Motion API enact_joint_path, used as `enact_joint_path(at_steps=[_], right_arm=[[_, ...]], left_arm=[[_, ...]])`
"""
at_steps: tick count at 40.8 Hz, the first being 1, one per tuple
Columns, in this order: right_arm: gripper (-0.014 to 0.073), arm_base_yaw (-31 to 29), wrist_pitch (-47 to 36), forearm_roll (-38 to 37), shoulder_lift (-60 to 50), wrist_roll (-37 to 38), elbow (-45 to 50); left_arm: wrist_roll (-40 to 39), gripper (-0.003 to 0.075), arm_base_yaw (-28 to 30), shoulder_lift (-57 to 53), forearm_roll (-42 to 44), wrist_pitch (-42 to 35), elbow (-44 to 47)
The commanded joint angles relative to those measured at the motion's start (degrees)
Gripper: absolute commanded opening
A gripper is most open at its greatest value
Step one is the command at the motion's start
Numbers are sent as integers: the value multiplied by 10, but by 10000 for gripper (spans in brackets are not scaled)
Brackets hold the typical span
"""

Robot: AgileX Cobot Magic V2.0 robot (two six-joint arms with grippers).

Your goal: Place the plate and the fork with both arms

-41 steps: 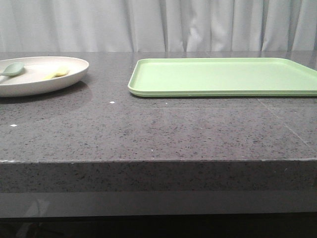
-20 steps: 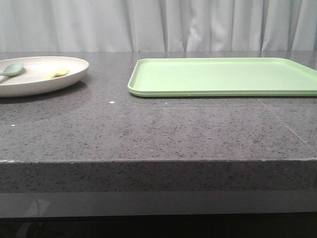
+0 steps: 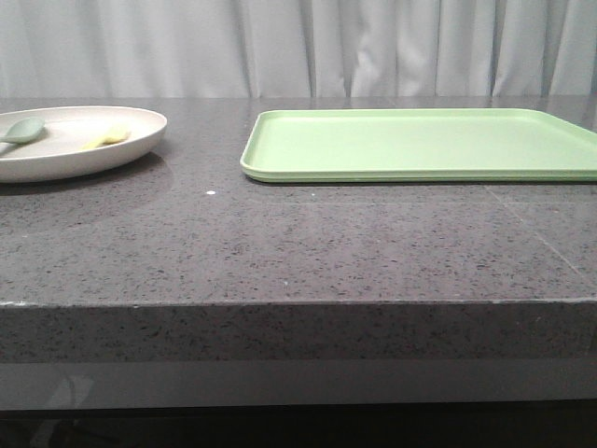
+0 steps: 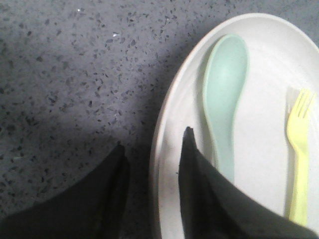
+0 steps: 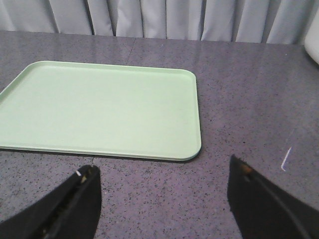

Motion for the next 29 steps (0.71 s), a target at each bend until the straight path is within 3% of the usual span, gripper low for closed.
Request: enact_joint_path(at_steps=[1, 9, 21, 29], right_arm=[[552, 1, -41, -6, 9, -3, -16], [552, 1, -41, -6, 9, -3, -16], [552, 1, -41, -6, 9, -3, -16], [552, 1, -41, -6, 9, -3, -16]], left_arm=[[5, 119, -1, -26, -31, -2, -16], [5, -20, -1, -28, -32, 0, -16], [5, -20, -1, -35, -85, 32, -38], [-46, -20, -9, -35, -101, 71, -85]])
